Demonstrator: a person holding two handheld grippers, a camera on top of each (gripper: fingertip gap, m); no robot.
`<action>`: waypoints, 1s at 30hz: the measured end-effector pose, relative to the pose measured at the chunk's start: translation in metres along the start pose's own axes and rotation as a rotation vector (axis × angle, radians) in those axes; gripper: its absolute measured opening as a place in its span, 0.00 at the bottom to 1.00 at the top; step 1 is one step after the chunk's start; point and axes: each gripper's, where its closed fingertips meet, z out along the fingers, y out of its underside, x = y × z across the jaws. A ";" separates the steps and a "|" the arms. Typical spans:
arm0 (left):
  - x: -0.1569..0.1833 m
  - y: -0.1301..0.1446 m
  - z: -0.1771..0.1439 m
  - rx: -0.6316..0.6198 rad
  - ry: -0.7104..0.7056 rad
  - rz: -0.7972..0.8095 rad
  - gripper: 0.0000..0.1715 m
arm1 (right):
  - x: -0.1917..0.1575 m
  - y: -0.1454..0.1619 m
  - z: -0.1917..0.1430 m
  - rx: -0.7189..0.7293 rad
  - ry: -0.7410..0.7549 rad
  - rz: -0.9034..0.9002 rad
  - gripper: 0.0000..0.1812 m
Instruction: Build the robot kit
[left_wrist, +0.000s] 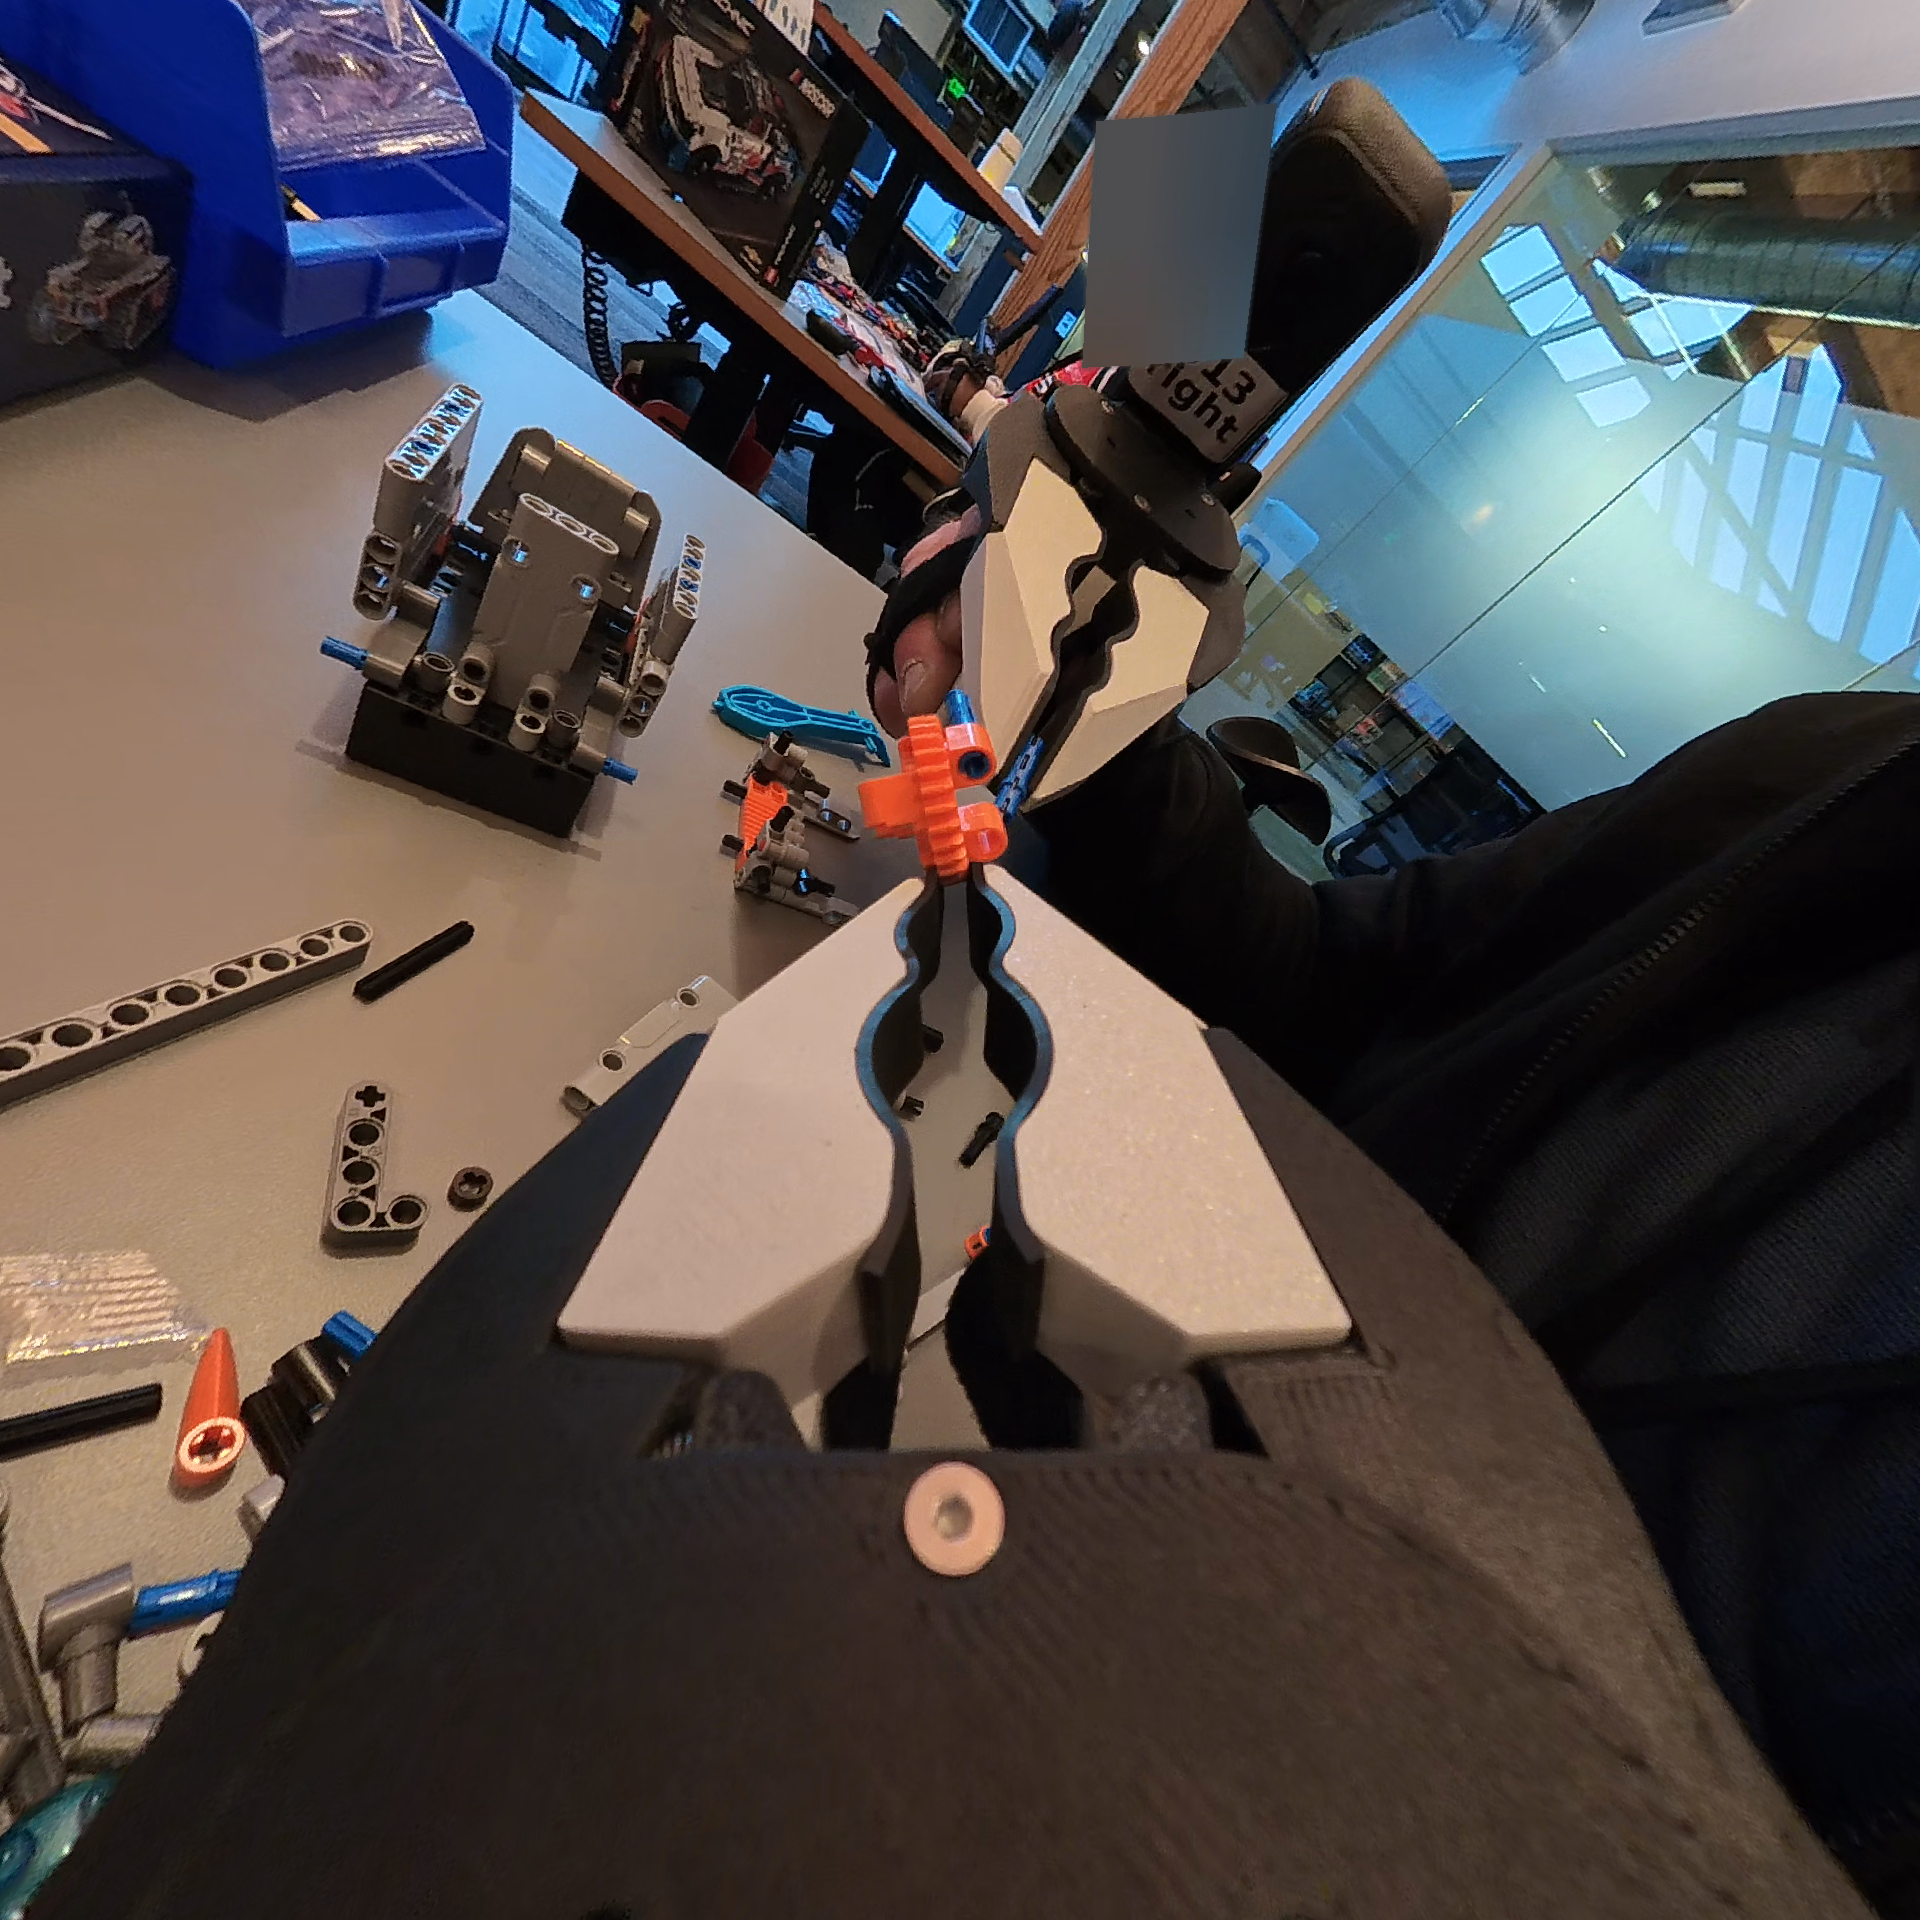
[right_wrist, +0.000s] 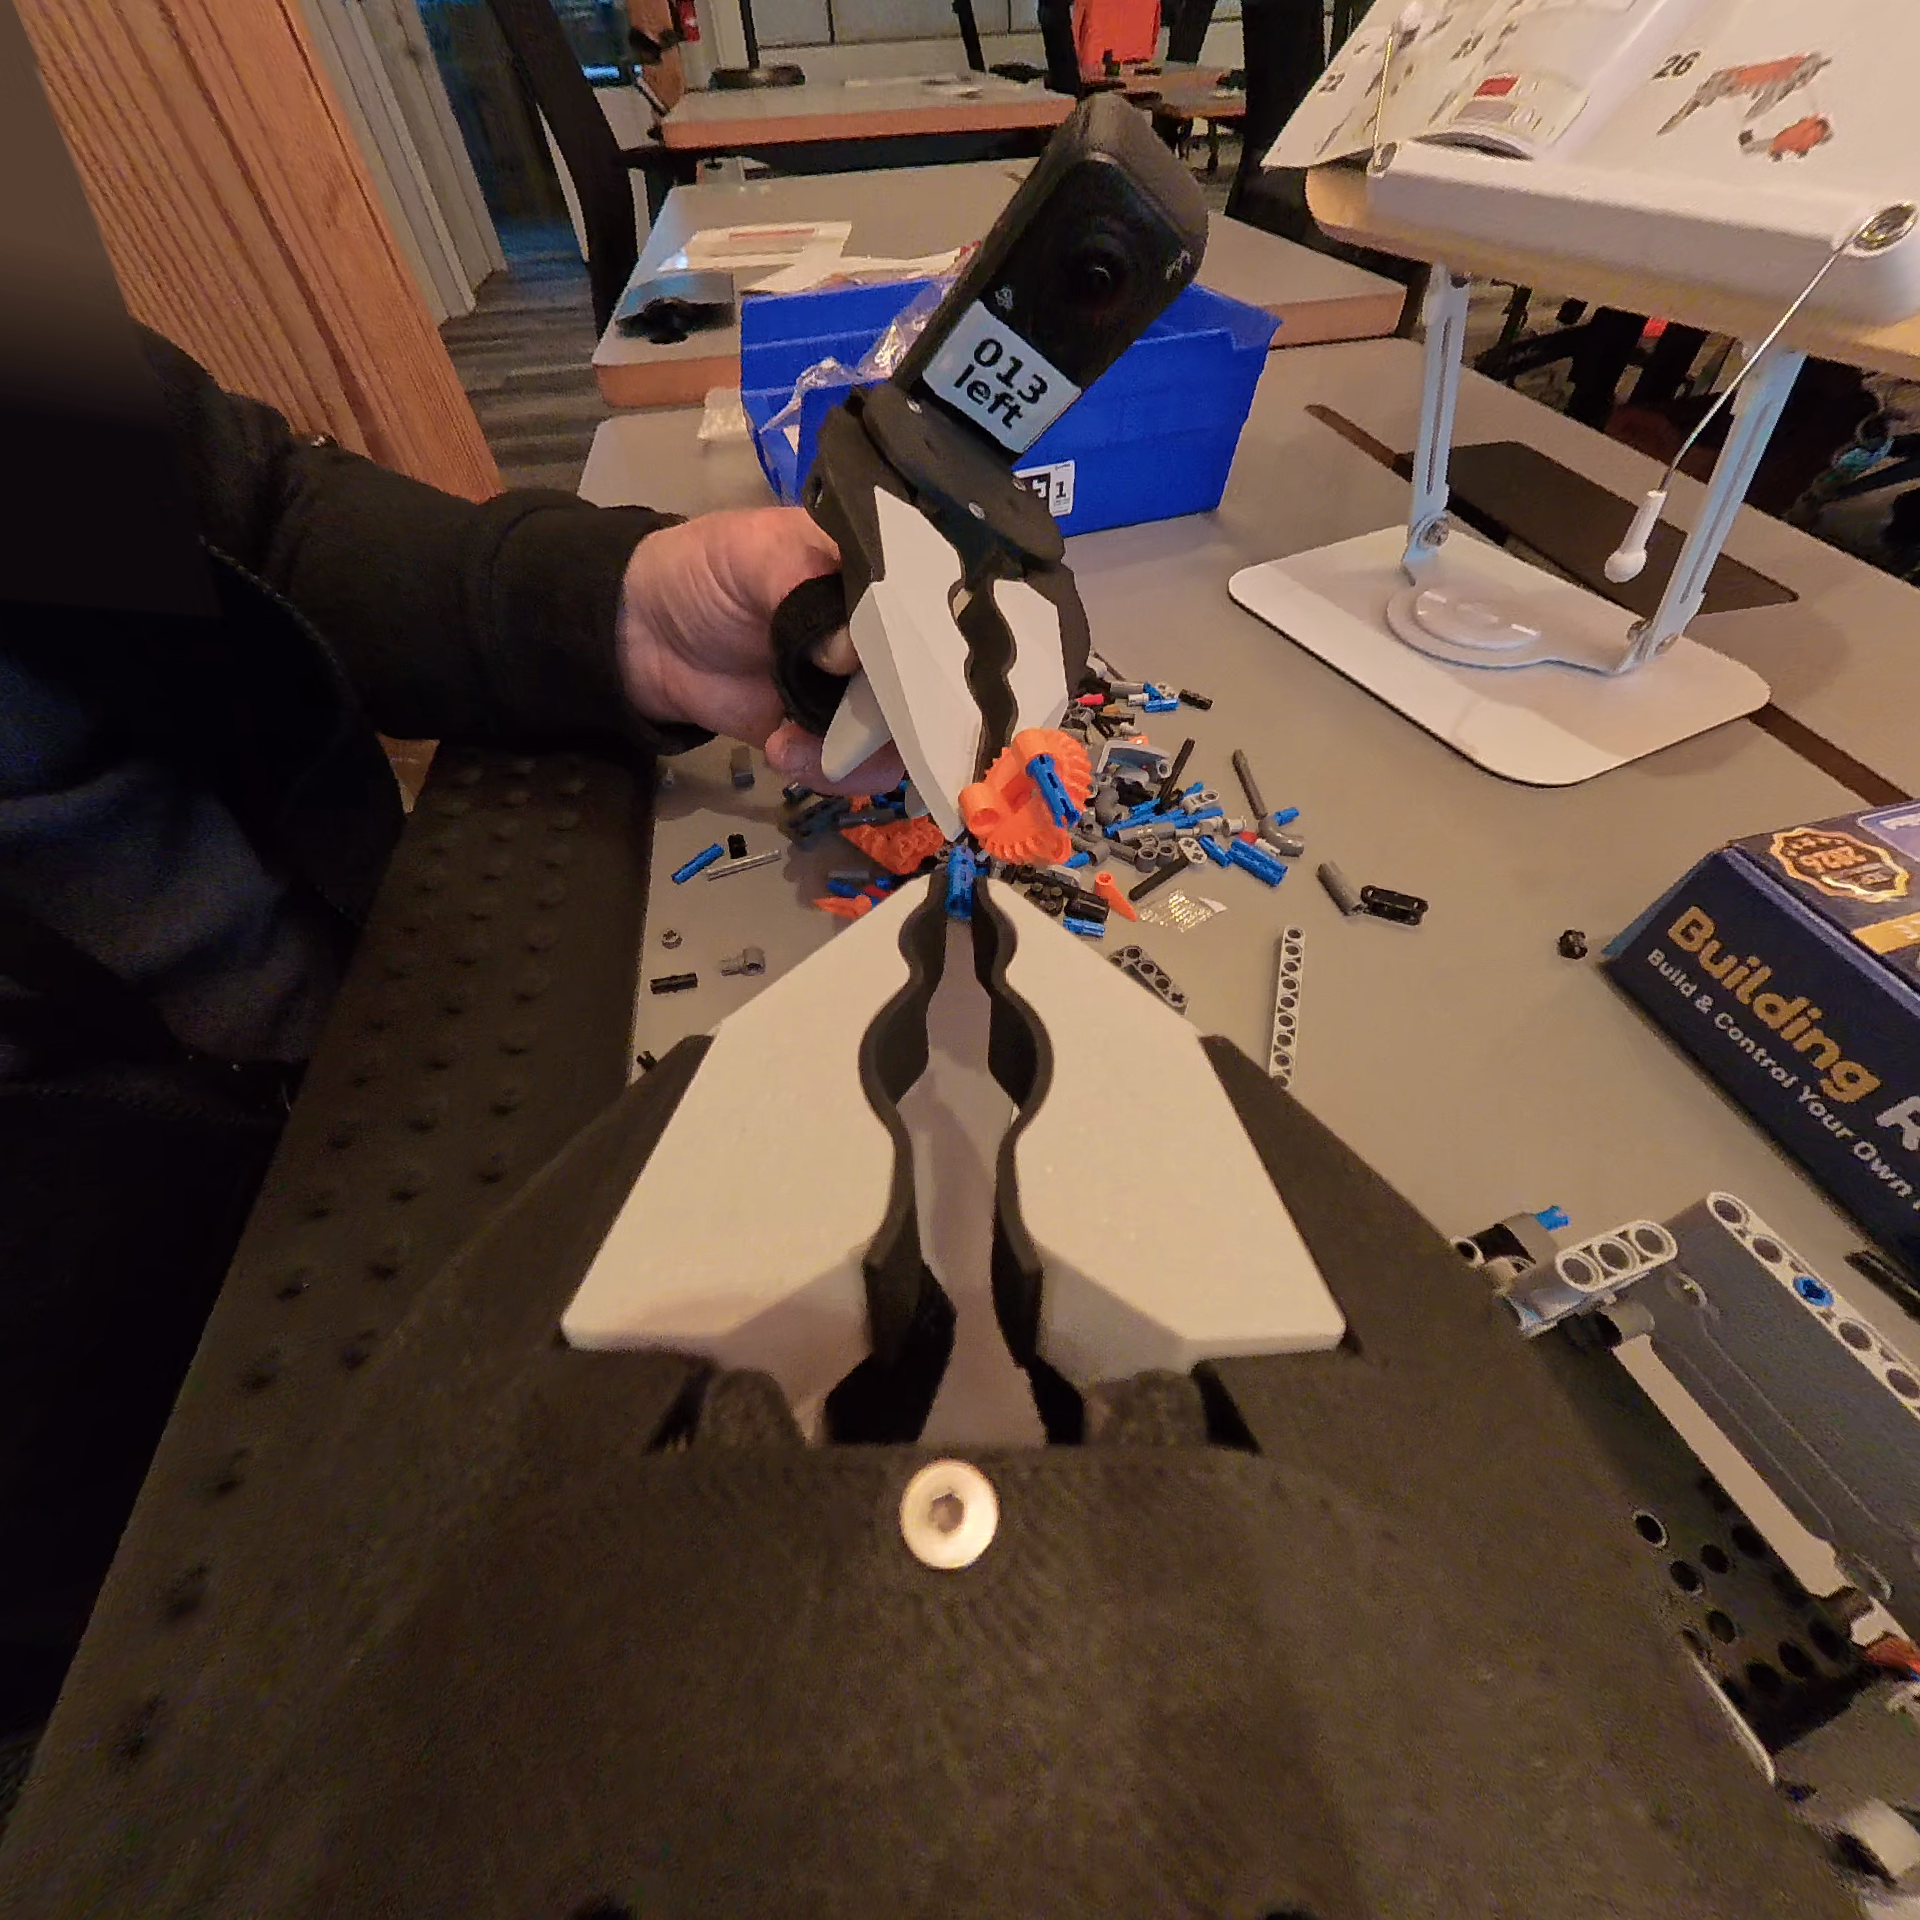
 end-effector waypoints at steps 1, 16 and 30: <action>0.000 0.000 0.000 0.001 -0.001 0.000 0.01 | 0.000 0.000 0.000 0.001 -0.001 0.002 0.01; -0.006 0.007 -0.012 -0.032 -0.063 0.024 0.01 | -0.006 0.028 0.016 -0.137 -0.043 -0.001 0.01; -0.010 0.014 -0.026 -0.064 -0.111 0.039 0.01 | -0.018 0.079 0.038 -0.404 -0.085 -0.046 0.01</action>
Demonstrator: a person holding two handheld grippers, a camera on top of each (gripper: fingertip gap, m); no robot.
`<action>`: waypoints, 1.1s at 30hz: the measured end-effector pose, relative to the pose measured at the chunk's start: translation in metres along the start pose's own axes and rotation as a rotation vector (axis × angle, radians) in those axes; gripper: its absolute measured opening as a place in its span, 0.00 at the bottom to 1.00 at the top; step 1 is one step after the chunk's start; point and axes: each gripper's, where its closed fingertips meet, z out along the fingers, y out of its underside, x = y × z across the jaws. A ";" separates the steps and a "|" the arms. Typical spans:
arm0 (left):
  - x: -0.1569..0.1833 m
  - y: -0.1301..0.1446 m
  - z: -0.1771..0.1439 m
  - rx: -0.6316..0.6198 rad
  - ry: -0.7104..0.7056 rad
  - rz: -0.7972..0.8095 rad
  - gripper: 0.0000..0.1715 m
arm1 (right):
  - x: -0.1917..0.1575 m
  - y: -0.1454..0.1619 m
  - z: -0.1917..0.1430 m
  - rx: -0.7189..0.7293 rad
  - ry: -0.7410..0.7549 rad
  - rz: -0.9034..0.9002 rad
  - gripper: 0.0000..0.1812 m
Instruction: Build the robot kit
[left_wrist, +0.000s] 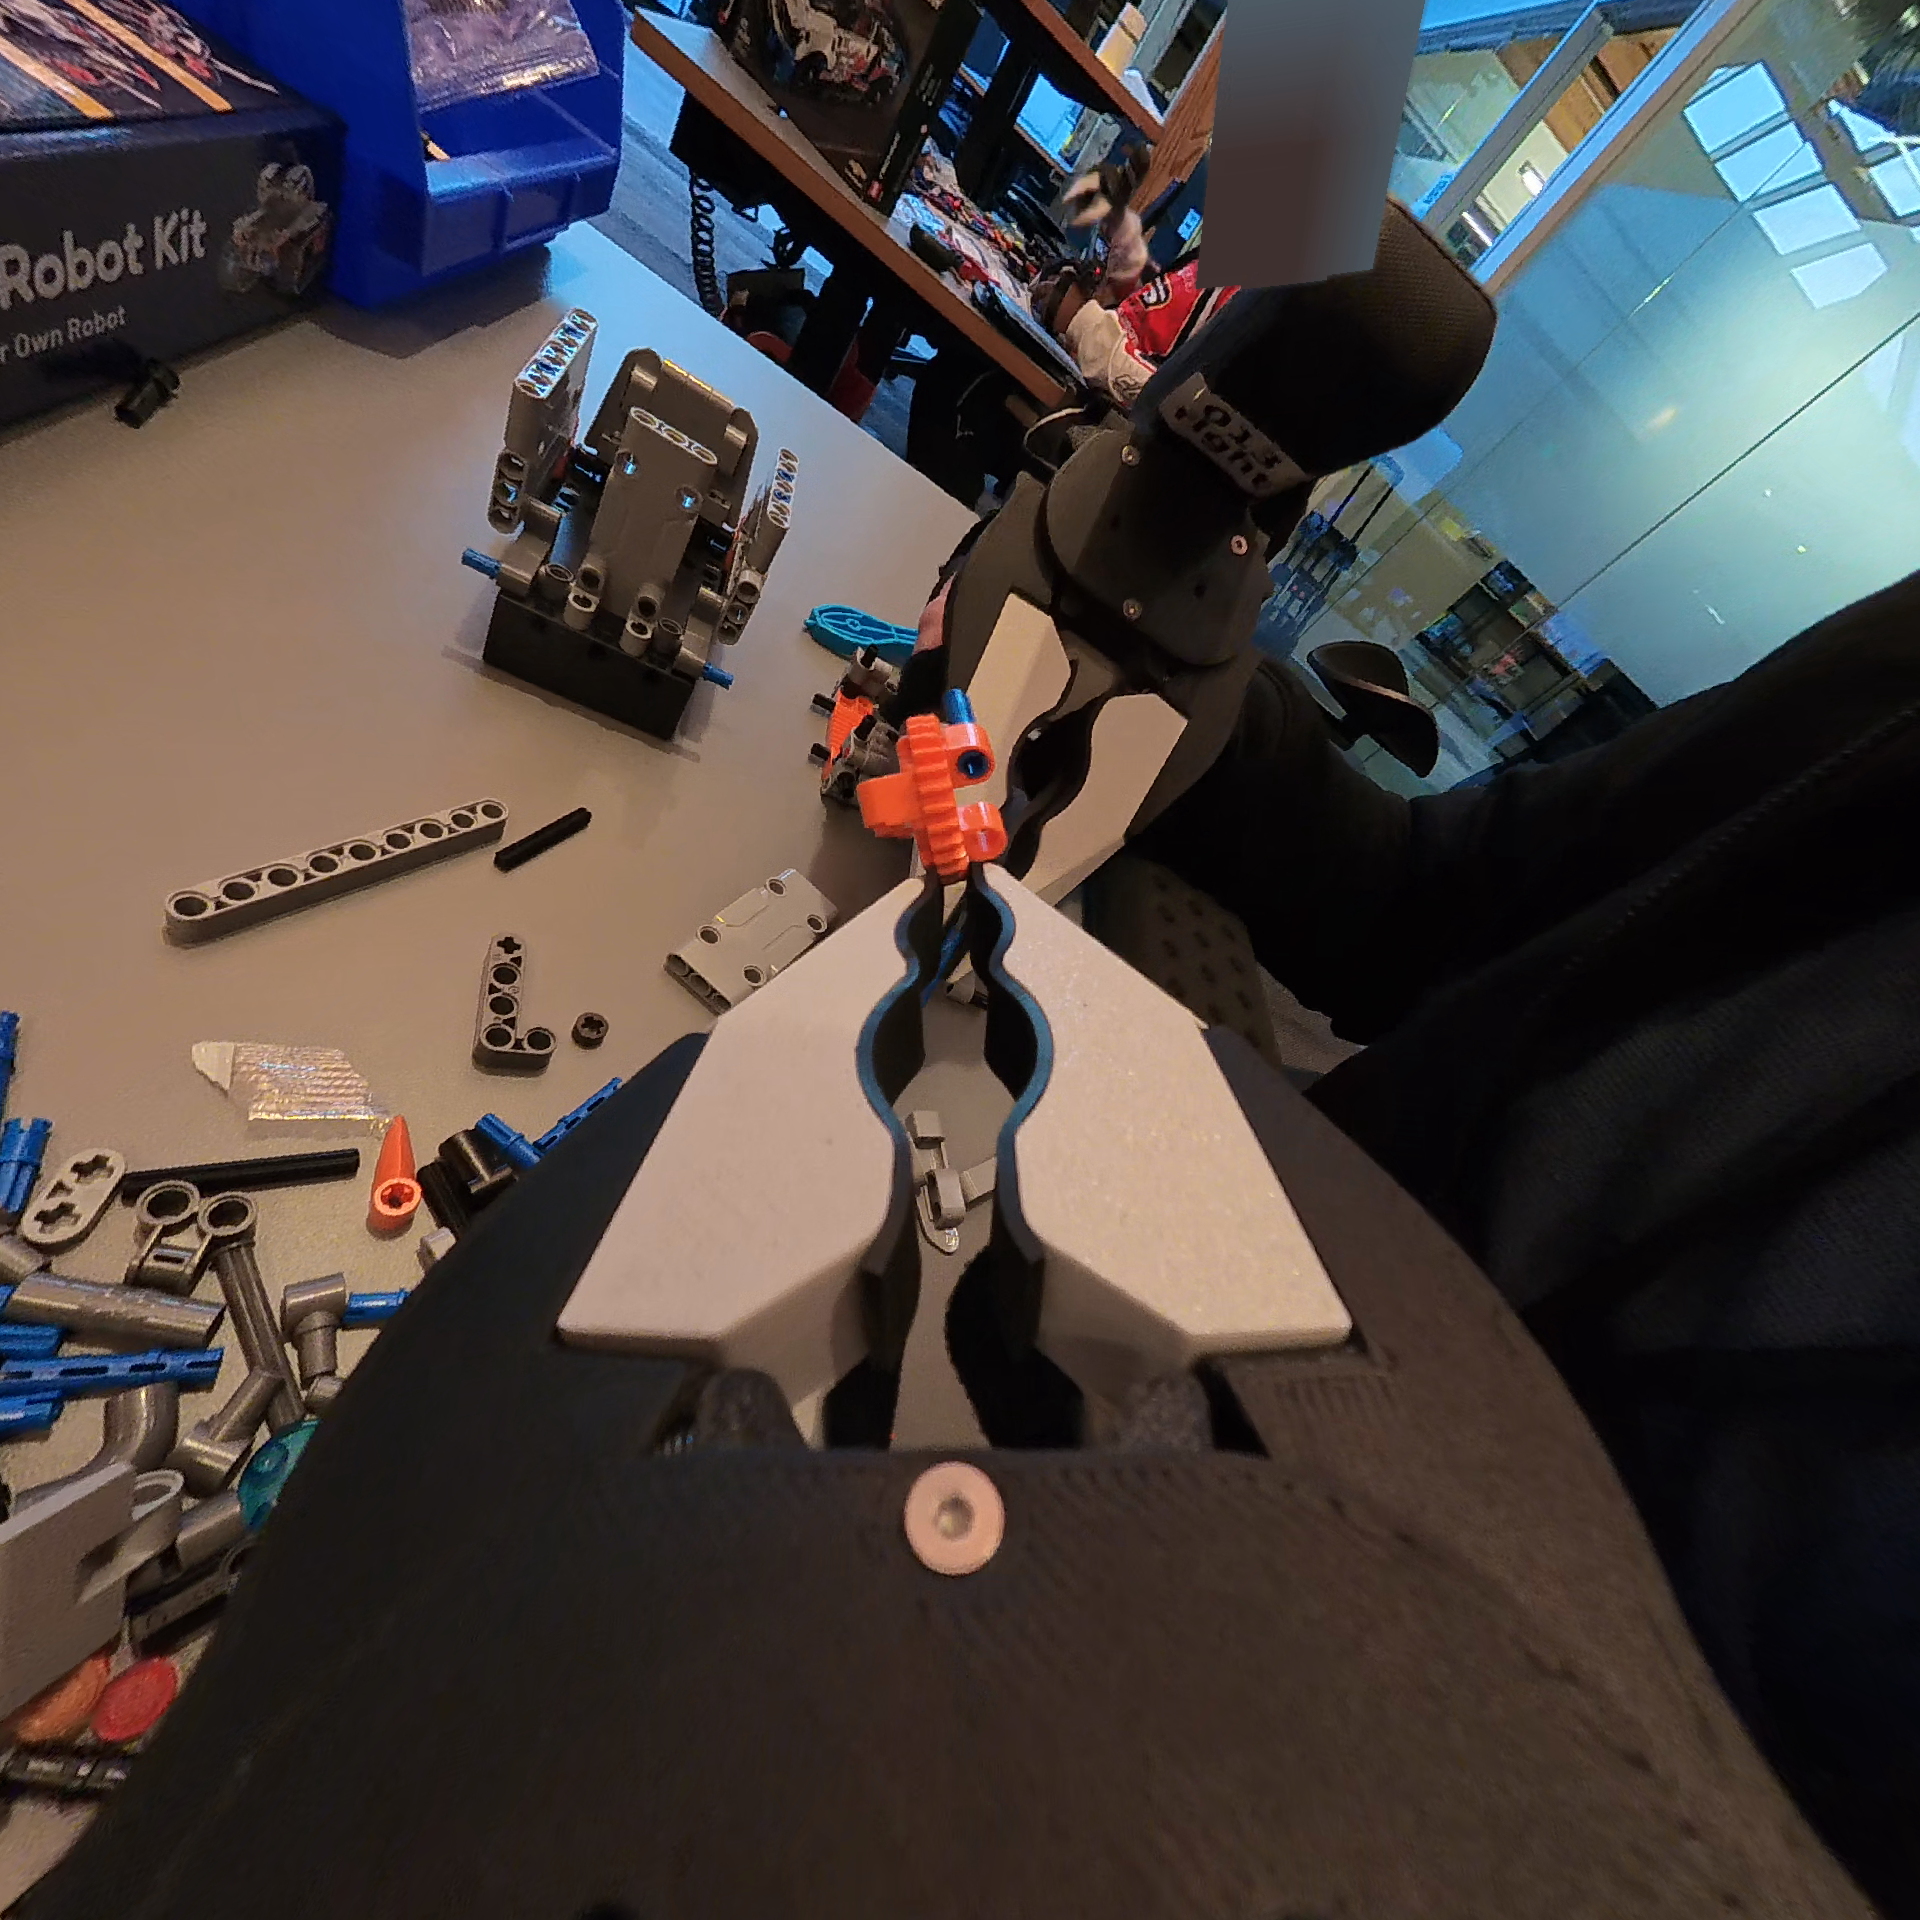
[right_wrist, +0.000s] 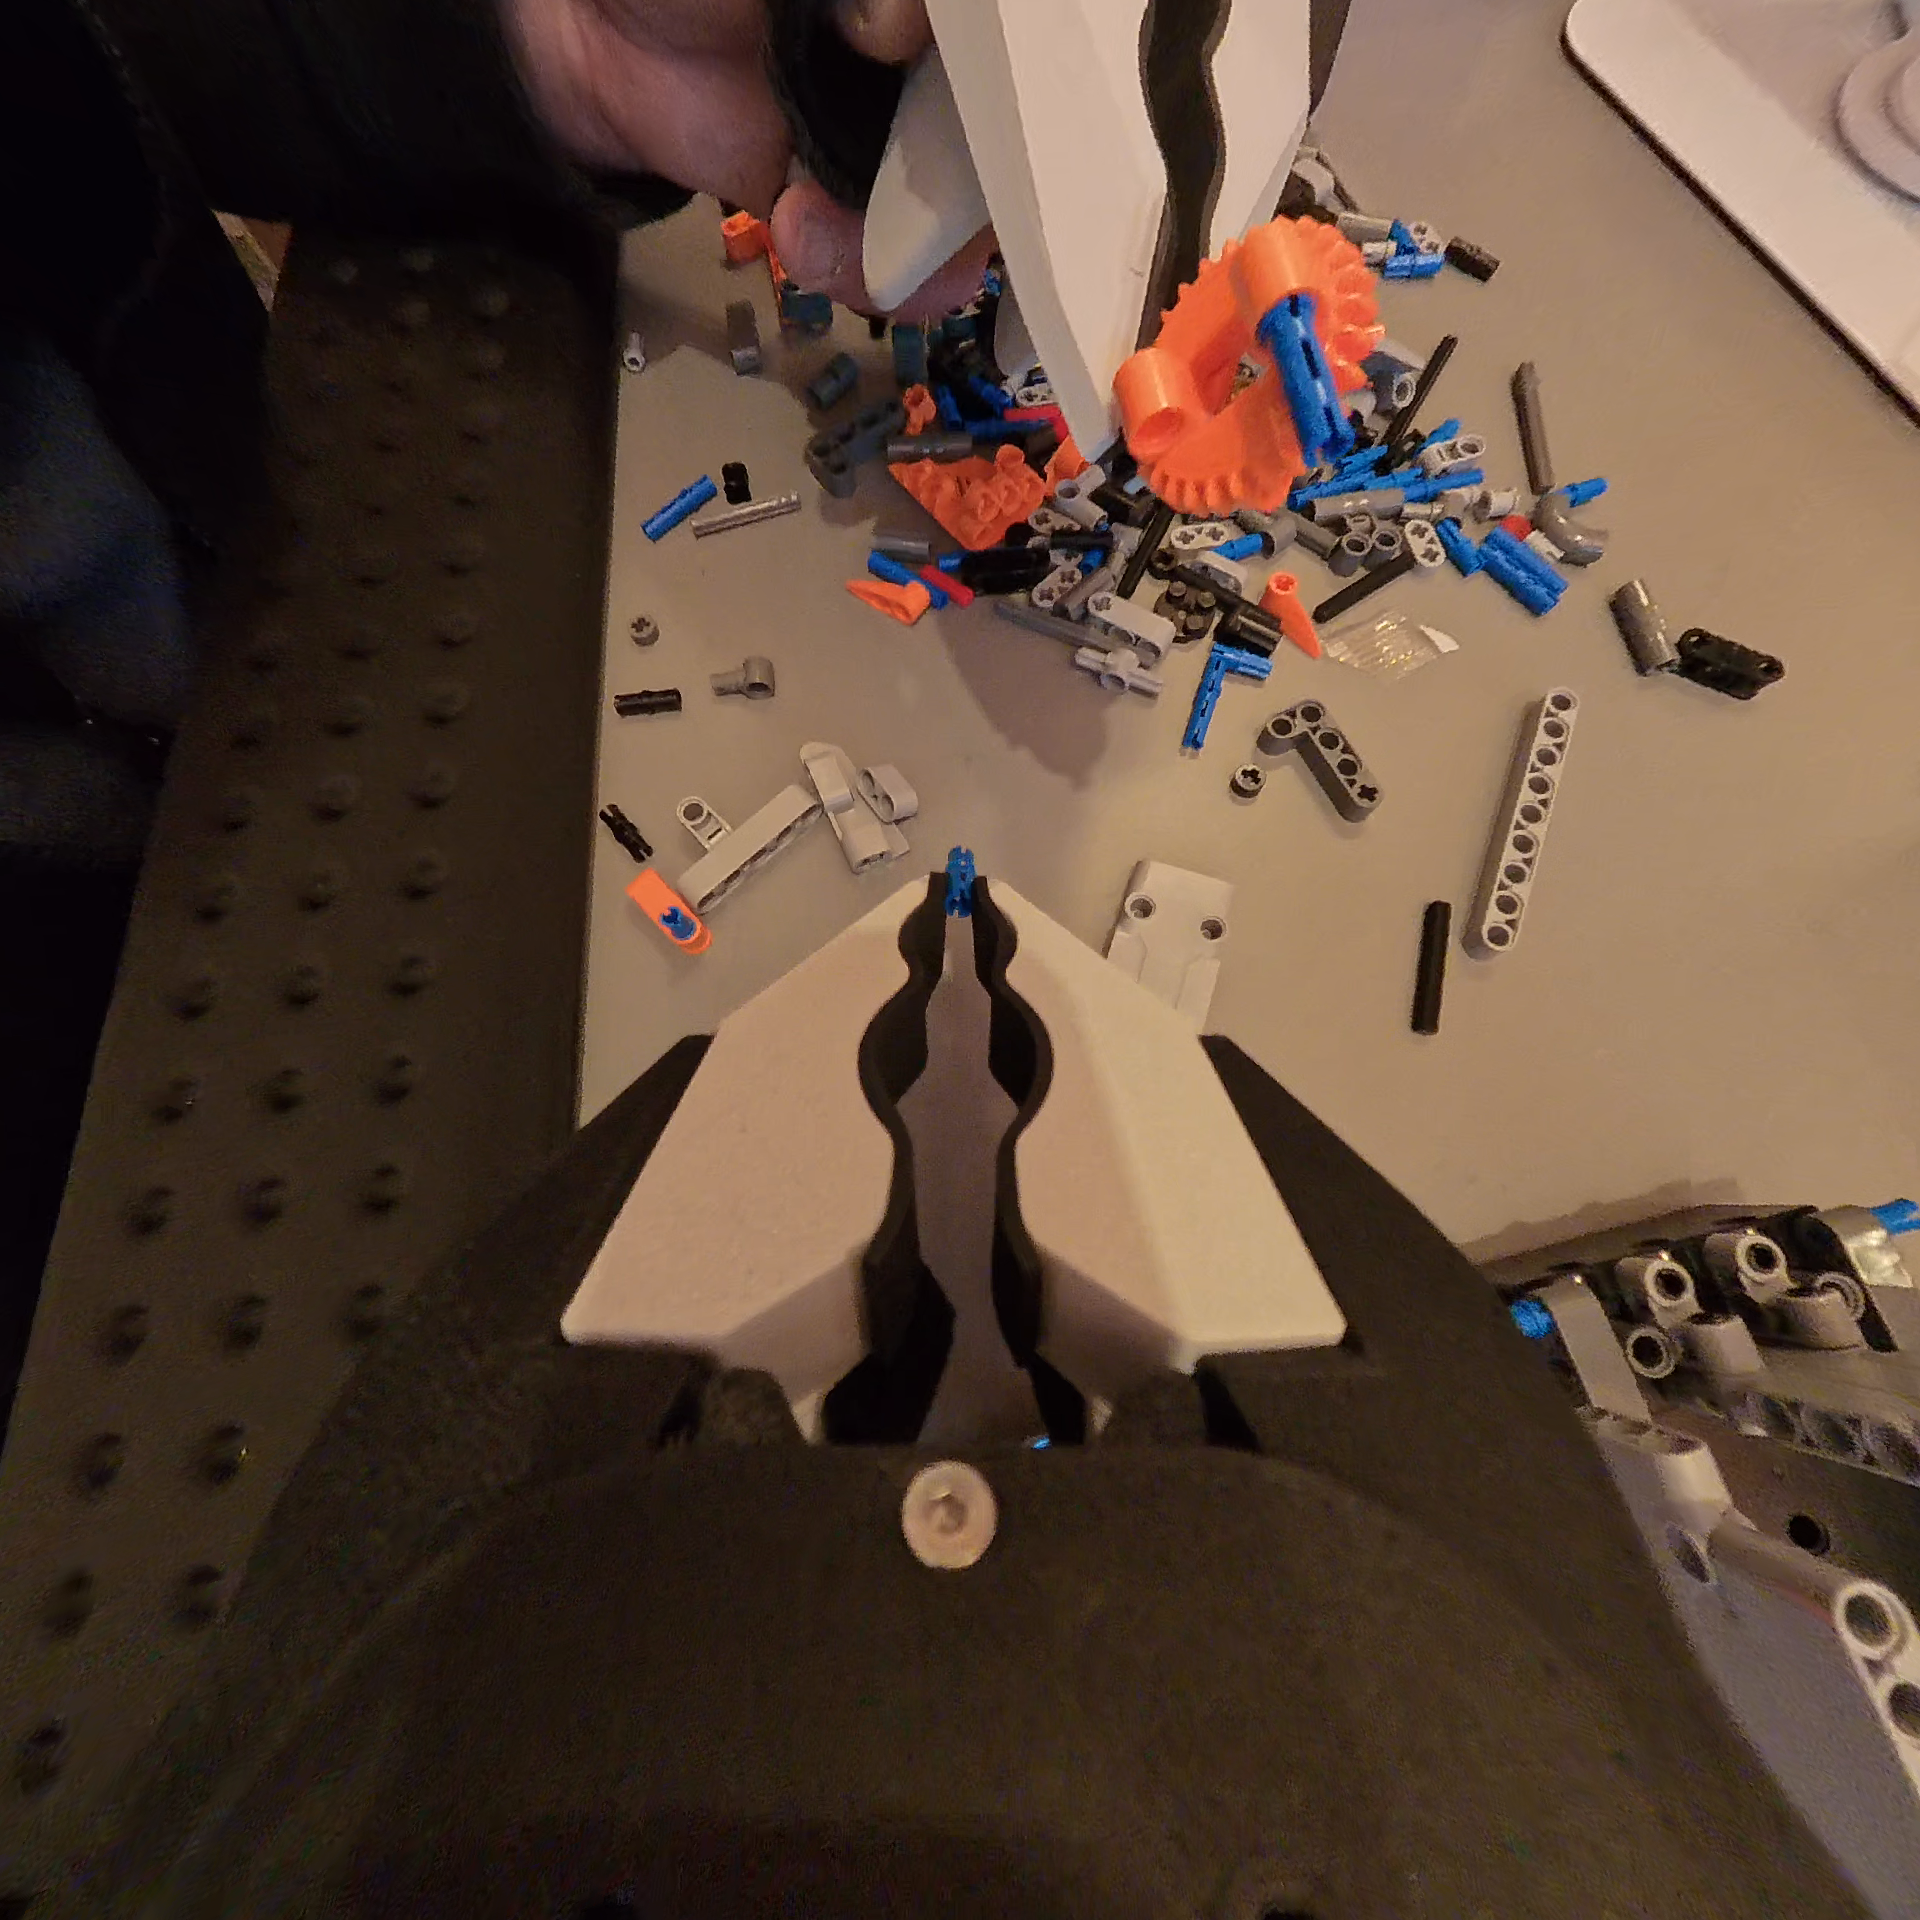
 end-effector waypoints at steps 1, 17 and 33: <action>0.000 0.000 0.001 -0.002 -0.001 0.002 0.01 | 0.000 0.001 0.001 -0.007 0.000 -0.001 0.01; 0.000 -0.001 0.000 0.010 -0.003 -0.021 0.01 | 0.003 0.026 0.014 -0.152 0.014 -0.003 0.01; -0.008 0.004 0.002 -0.008 -0.026 -0.032 0.01 | 0.003 0.026 0.013 -0.144 0.005 0.026 0.05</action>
